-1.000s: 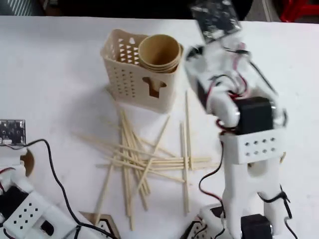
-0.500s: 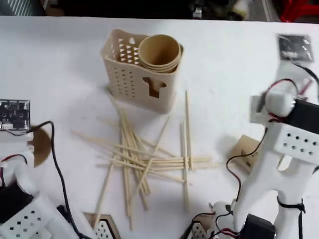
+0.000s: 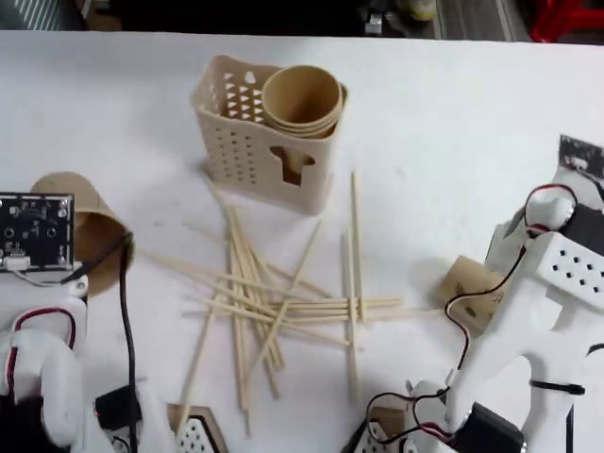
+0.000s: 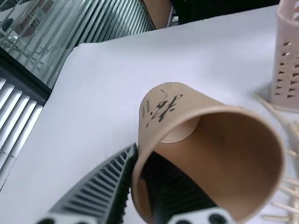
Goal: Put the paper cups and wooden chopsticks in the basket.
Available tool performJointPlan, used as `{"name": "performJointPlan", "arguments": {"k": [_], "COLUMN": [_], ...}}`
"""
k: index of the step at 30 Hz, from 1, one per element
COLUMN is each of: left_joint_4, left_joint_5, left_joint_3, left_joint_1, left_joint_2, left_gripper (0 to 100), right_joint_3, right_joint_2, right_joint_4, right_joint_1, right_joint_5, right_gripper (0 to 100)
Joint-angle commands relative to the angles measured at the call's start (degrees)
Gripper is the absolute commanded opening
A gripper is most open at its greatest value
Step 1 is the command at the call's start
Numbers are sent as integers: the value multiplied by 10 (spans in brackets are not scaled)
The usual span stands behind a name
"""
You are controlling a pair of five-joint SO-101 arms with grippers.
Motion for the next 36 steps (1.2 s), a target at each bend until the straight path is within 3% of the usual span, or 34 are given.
{"name": "performJointPlan", "arguments": {"k": [1,9,16,25,31,36], "left_joint_4": [4,21,29,29,25,24], "left_joint_5": [8,5,4,4,7,8], "left_joint_3": [-27,-27,-27,-28,-51,-81], "left_joint_1": [18,18,18,18,18,53], "left_joint_2": [3,3,2,1,3,4], "left_gripper": [22,22,22,22,22,22], "right_joint_3": [25,72,85,155,128,77], "right_joint_2": [-16,-22,-15,38,54,54], "right_joint_4": [-15,-18,-63,-145,-142,-100], "right_joint_1": [14,23,86,37,14,14], "right_joint_5": [-11,-12,-8,-11,19,45], "right_gripper": [192,192,192,188,11,21]}}
